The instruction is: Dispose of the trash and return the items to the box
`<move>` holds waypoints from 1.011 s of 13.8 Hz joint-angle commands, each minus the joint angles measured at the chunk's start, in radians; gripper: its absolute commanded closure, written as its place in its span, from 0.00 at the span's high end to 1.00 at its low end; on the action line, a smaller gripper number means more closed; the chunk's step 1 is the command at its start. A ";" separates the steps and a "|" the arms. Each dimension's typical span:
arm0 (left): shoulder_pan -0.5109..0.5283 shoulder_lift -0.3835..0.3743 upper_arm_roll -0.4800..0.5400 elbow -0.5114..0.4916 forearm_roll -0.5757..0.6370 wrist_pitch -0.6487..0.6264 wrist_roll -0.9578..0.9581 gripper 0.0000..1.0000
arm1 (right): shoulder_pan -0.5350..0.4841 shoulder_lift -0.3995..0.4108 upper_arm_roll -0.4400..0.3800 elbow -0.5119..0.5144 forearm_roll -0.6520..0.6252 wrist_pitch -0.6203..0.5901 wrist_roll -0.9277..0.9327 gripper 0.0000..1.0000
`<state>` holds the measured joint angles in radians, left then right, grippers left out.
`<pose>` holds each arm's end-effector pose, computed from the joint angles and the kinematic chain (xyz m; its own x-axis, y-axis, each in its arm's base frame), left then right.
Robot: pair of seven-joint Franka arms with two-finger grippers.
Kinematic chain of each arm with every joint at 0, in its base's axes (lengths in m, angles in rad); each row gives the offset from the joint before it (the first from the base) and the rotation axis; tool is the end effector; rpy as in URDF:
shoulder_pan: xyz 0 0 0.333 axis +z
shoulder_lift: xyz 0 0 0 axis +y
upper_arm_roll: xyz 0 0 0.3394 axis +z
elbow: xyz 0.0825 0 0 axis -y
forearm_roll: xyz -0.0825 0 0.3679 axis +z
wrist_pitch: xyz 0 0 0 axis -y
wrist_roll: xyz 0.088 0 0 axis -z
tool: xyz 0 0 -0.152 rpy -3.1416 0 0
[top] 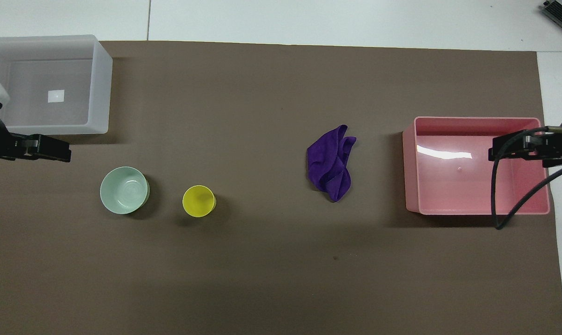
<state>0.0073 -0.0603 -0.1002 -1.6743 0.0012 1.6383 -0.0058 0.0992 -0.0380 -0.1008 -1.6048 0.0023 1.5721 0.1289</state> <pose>0.5224 -0.0500 0.5933 0.9959 -0.0870 0.0240 -0.0869 -0.9962 -0.0071 0.5260 -0.0015 0.6076 0.9915 -0.1301 0.0043 -0.1300 -0.9915 -0.0067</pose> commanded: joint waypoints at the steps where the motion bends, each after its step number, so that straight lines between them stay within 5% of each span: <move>1: 0.005 -0.012 -0.004 -0.012 0.020 -0.003 -0.007 1.00 | -0.004 -0.008 0.007 -0.012 -0.018 0.002 -0.025 1.00; 9: 0.005 -0.016 -0.003 -0.030 0.020 0.021 -0.014 1.00 | -0.004 -0.013 0.007 -0.027 -0.019 0.023 -0.023 1.00; 14: 0.005 -0.091 -0.003 -0.235 0.020 0.214 -0.013 1.00 | 0.020 -0.011 0.015 -0.079 -0.038 0.090 -0.017 1.00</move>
<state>0.0073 -0.0808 -0.1002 -1.7782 0.0026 1.7590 -0.0065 0.1038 -0.0377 -0.0972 -1.6327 -0.0182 1.6056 0.1289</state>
